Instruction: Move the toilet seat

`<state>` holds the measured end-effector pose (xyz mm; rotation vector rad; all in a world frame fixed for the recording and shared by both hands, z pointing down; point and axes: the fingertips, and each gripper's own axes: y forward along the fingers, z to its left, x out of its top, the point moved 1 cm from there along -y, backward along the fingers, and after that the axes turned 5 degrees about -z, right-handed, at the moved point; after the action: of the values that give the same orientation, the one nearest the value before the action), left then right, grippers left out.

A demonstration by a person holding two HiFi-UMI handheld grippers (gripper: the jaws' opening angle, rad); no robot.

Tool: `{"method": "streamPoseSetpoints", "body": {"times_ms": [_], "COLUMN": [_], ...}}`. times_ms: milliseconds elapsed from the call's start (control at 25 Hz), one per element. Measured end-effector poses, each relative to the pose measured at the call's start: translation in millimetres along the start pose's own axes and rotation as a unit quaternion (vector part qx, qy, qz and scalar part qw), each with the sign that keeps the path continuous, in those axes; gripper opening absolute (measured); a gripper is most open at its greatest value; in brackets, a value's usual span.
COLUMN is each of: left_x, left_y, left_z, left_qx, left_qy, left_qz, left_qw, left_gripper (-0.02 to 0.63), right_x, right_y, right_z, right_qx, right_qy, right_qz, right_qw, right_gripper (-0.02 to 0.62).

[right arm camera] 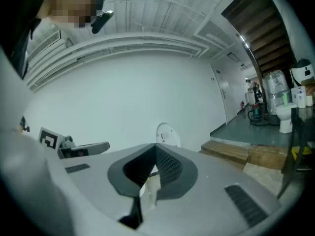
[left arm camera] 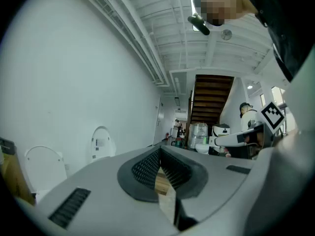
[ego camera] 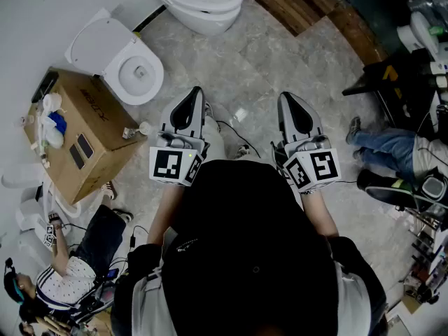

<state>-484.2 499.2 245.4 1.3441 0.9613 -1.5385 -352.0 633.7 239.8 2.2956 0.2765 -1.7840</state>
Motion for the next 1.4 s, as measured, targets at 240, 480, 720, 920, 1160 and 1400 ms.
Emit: {"method": "streamPoseSetpoints", "body": {"times_ms": [240,480,720,920,1160,1400], "left_x": [6.1,15.9,26.2,16.9,15.6,22.3], "left_y": [-55.2,-85.2,-113.6,-146.1,-158.4,-139.3], "left_z": [-82.8,-111.3,-120.9,-103.1,-80.6,-66.6], "left_qx": [-0.011,-0.013,0.009,0.040,0.024,-0.045], "left_qy": [-0.002,0.014,0.028,0.015,0.011,0.013], "left_qz": [-0.008,-0.022,-0.028,-0.024,-0.029,-0.036], "left_qw": [0.9999,0.9996,0.9992,0.9988,0.9992,0.9983], "left_gripper": [0.011,0.011,0.011,0.011,0.011,0.011], "right_x": [-2.4,1.1,-5.1,-14.9,-15.4,-16.9], "right_y": [-93.9,-133.8,-138.0,-134.1,-130.3,-125.3], "right_z": [-10.9,5.6,27.5,58.8,88.2,96.4], "right_qx": [-0.003,0.006,0.050,0.083,0.071,0.008], "right_qy": [0.015,0.015,0.011,0.008,-0.009,-0.007], "right_qz": [0.001,-0.017,-0.003,-0.011,-0.019,-0.021], "right_qw": [1.000,1.000,0.999,0.996,0.997,1.000], "right_gripper": [0.014,0.014,0.014,0.014,0.014,0.014]}}
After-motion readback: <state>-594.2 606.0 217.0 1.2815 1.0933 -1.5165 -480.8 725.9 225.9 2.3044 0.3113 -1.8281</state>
